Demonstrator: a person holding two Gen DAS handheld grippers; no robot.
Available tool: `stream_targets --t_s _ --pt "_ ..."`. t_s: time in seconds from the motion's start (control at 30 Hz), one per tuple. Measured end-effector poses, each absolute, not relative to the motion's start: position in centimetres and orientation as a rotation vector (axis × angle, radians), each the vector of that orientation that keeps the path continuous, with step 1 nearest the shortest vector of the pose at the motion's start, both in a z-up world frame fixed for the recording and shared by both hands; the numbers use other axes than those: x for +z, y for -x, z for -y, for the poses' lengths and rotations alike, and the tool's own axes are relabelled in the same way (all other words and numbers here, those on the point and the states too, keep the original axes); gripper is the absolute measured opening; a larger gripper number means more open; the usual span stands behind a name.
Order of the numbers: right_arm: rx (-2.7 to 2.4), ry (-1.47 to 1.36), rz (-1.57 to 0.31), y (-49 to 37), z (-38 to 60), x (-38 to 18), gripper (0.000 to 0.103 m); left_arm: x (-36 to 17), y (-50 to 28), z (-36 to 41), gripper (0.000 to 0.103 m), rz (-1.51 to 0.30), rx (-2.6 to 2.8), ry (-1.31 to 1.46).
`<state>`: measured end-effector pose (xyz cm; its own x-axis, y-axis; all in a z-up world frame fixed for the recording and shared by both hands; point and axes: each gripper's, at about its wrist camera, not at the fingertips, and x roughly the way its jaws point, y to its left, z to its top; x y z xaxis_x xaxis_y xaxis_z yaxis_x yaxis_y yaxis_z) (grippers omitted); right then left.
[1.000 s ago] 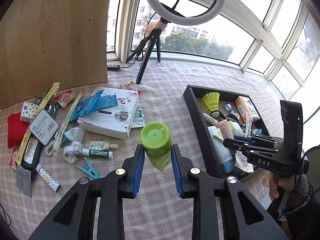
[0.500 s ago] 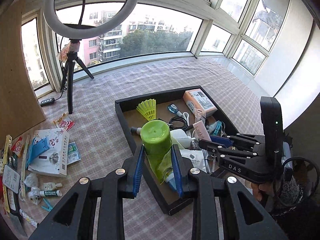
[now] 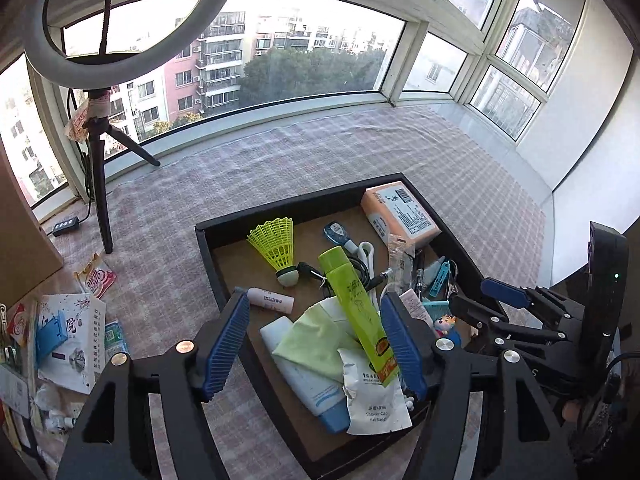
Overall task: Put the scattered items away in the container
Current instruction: 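Carry the green tube and pink lotion bottle into the tray and release, then move both open grippers back from the tray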
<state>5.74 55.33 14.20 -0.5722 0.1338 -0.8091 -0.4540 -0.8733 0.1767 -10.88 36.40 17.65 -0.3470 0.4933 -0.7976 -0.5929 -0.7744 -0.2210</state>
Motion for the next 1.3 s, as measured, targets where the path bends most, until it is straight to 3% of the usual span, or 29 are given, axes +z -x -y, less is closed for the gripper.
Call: stream_targets --t_s 0.53,0.83,0.97,1.3 --pt "2.485 1.294 -0.529 -4.7 -53.3 14.2 0.058 17.2 9.4 -28.7 0.067 -0.187 2.289 1.230" --pt "2.569 1.366 -0.446 -4.8 -46.8 15.0 0.058 17.4 6.5 -19.0 0.067 -0.102 2.482 1.278" --pt "2.616 1.394 -0.369 -5.2 -43.1 15.3 0.058 18.0 4.1 -15.3 0.075 -0.066 2.565 1.262" --pt "2.733 1.475 -0.284 -6.2 -35.4 15.1 0.058 17.6 -1.4 -8.1 0.077 0.050 2.764 1.367"
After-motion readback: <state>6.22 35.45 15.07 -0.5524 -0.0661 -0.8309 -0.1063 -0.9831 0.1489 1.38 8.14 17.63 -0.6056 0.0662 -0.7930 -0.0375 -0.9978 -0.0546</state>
